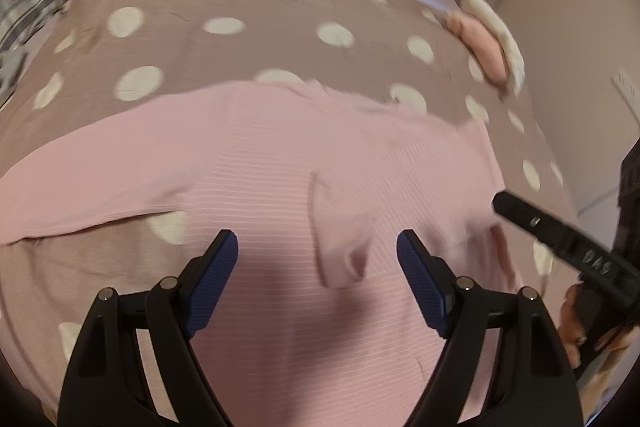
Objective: Fold small clothes
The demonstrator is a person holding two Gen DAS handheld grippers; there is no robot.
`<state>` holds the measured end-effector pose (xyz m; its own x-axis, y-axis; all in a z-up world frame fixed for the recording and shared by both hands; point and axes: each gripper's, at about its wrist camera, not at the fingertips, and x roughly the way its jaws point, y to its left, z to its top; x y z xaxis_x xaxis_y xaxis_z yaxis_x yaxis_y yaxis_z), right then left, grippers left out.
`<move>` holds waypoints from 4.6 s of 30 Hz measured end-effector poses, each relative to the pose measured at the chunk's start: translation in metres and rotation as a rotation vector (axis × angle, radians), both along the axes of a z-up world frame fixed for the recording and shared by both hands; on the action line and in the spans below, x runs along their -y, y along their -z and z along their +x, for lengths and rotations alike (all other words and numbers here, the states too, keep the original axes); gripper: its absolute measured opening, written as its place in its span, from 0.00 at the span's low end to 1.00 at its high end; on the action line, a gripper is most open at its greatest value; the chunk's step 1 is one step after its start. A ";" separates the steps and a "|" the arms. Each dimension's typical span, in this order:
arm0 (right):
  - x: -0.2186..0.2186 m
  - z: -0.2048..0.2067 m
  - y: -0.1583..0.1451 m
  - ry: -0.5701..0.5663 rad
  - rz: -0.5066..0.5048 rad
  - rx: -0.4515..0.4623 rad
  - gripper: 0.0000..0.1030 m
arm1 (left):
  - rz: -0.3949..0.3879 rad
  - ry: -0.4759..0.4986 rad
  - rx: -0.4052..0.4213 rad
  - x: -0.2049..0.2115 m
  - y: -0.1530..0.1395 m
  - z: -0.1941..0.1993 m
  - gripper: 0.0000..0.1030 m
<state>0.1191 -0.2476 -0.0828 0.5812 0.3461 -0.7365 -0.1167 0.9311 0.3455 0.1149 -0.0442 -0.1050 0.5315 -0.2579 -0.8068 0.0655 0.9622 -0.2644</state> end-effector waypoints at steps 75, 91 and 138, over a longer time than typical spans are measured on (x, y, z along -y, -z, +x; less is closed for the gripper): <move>0.054 0.007 0.039 0.192 -0.031 -0.104 0.51 | -0.079 -0.126 0.058 -0.072 -0.037 0.020 0.06; 0.039 0.037 0.067 0.191 -0.117 -0.190 0.35 | -0.063 -0.187 -0.070 -0.098 0.019 0.028 0.06; 0.028 0.039 0.075 0.205 -0.203 -0.180 0.35 | -0.059 -0.278 -0.149 -0.115 0.073 0.019 0.20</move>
